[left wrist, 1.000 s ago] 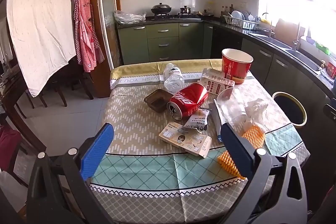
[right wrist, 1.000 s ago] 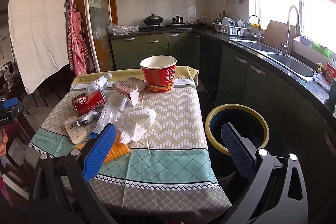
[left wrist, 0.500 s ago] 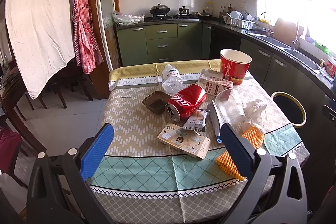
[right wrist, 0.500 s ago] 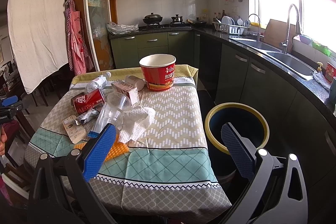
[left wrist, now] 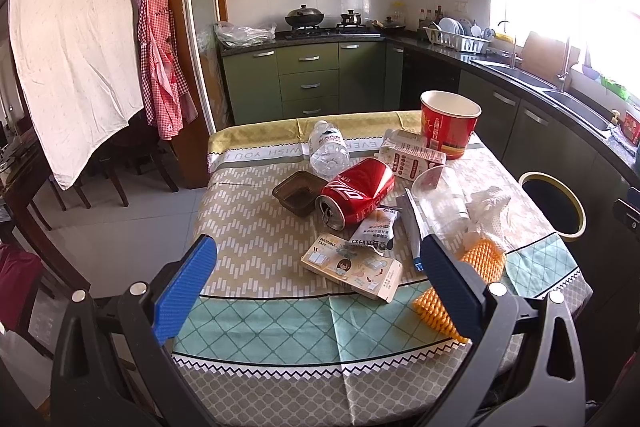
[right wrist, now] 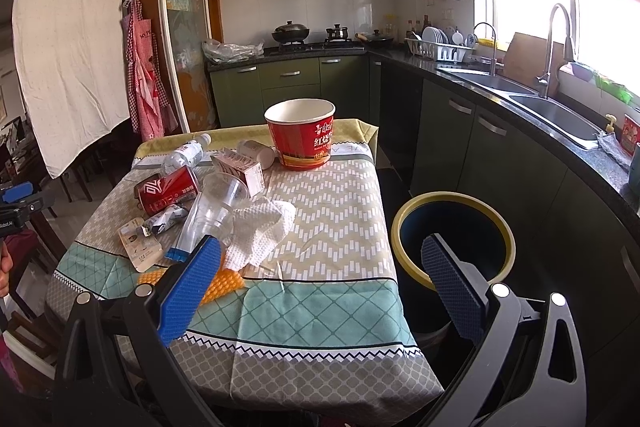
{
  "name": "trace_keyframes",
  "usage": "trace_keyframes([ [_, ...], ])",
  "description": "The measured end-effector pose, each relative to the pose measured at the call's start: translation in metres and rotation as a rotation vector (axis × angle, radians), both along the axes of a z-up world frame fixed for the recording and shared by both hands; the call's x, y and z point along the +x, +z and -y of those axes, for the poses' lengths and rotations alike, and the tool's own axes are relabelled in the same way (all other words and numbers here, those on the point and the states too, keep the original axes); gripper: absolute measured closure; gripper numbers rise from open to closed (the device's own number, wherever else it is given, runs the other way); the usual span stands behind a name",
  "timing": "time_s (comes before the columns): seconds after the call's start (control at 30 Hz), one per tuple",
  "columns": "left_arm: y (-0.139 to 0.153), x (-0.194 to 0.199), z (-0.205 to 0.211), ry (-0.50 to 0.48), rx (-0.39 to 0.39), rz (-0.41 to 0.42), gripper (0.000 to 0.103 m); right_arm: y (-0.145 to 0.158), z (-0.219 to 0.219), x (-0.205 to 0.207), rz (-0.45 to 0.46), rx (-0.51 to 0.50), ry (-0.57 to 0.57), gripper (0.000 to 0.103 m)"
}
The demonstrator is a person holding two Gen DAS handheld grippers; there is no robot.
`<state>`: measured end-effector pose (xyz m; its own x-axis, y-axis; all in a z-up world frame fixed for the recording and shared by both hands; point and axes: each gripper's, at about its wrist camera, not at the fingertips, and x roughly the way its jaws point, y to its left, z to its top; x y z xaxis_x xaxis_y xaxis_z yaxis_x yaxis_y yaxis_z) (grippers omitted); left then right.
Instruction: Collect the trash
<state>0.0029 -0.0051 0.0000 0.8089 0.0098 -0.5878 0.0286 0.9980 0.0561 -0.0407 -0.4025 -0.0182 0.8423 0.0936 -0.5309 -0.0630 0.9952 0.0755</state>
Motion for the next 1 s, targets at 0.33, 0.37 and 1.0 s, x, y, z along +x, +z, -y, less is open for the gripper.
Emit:
trace_keyframes([
  [0.33, -0.0017, 0.0002, -0.0009, 0.0, 0.004, 0.0, 0.006, -0.0019, 0.0015, 0.0029, -0.008, 0.006, 0.002, 0.004],
  [0.37, -0.0026, 0.0005, -0.0012, 0.0, 0.004, -0.001, 0.006, -0.0019, 0.0017, 0.0029, -0.008, 0.006, 0.002, 0.004],
  [1.0, -0.0059, -0.0001, -0.0024, -0.001, 0.011, -0.003, 0.006, -0.0012, 0.0025, 0.0044, -0.024, 0.007, 0.003, 0.004],
])
